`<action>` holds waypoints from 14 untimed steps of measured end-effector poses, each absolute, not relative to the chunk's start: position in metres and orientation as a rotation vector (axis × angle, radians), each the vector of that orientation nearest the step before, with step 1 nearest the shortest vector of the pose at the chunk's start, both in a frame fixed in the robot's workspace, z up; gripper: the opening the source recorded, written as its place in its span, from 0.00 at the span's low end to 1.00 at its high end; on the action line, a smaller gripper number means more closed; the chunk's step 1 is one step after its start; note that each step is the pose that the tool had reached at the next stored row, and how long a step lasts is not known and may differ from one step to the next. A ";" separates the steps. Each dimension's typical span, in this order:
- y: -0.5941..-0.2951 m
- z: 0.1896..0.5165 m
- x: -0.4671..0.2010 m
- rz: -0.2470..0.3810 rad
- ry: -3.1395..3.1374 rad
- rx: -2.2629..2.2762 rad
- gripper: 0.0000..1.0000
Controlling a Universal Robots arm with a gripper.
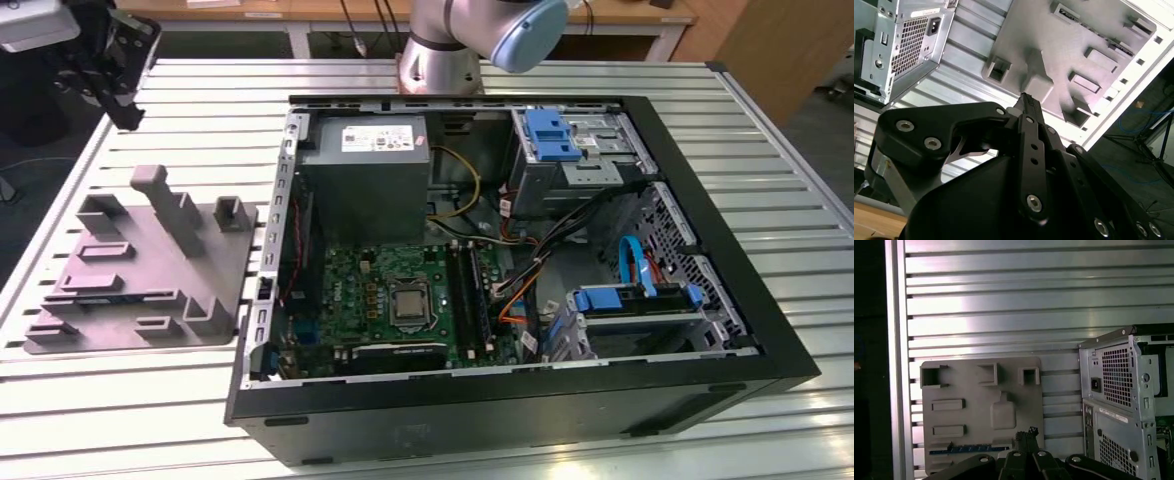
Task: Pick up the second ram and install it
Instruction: 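Reach for the second ram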
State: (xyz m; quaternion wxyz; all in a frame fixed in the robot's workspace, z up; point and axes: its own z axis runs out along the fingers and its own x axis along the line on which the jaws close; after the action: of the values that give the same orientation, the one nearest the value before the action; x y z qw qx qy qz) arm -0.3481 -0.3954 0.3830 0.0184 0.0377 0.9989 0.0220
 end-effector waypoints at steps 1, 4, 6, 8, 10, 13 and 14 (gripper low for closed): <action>-0.395 0.383 -0.351 0.069 3.102 0.117 0.10; -0.395 0.382 -0.359 0.068 3.102 0.117 0.10; -0.395 0.381 -0.365 0.068 3.102 0.117 0.10; -0.395 0.380 -0.370 0.068 3.102 0.117 0.10; -0.395 0.380 -0.376 0.068 3.102 0.117 0.10; -0.394 0.379 -0.384 0.068 3.102 0.117 0.10; -0.394 0.378 -0.387 0.068 3.102 0.117 0.10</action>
State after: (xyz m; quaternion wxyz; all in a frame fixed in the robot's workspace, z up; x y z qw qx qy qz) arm -0.3871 -0.3944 0.3784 0.0184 0.0377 0.9989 0.0220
